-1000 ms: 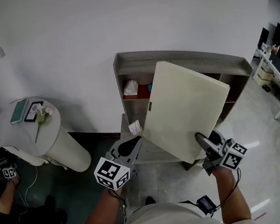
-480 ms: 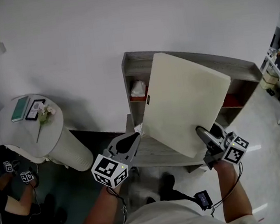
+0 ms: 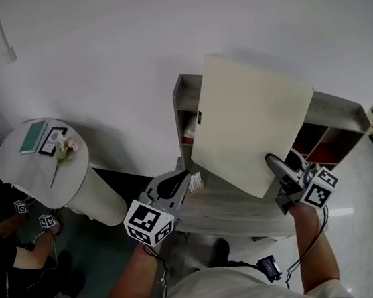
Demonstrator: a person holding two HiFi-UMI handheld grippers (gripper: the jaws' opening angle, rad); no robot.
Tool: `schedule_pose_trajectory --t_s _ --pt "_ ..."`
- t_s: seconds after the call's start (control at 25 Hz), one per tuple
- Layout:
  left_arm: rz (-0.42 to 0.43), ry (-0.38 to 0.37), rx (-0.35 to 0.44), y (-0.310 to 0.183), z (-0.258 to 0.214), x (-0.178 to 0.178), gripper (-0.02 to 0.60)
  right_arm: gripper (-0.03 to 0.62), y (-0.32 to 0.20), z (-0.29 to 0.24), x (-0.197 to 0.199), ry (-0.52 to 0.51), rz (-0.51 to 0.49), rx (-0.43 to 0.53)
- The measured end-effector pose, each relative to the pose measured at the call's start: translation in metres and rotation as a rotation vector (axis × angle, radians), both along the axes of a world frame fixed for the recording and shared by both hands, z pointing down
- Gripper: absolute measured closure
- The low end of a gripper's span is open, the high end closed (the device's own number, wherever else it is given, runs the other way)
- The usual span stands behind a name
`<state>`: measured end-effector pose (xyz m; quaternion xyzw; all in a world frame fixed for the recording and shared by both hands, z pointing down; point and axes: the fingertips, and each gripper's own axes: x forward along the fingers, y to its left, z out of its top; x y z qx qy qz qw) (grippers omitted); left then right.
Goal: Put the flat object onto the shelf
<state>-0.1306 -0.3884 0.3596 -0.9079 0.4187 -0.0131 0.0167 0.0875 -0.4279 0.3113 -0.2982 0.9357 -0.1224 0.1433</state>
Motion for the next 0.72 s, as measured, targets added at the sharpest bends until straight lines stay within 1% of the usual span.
schedule_pose_trajectory --t_s 0.2,0.44,0.72 --pt "-0.018 -0.010 0.025 -0.040 -0.010 0.011 0.566 0.309 -0.045 -0.031 0.006 0.025 -0.031 0.067" --pt "-0.056 -0.019 0.023 -0.100 -0.018 0.012 0.566 0.309 -0.114 -0.071 0.005 0.054 -0.068 0.139" --pt "-0.102 -0.036 0.022 -0.140 -0.021 0.014 0.566 0.308 -0.173 -0.092 -0.003 0.055 -0.122 0.191"
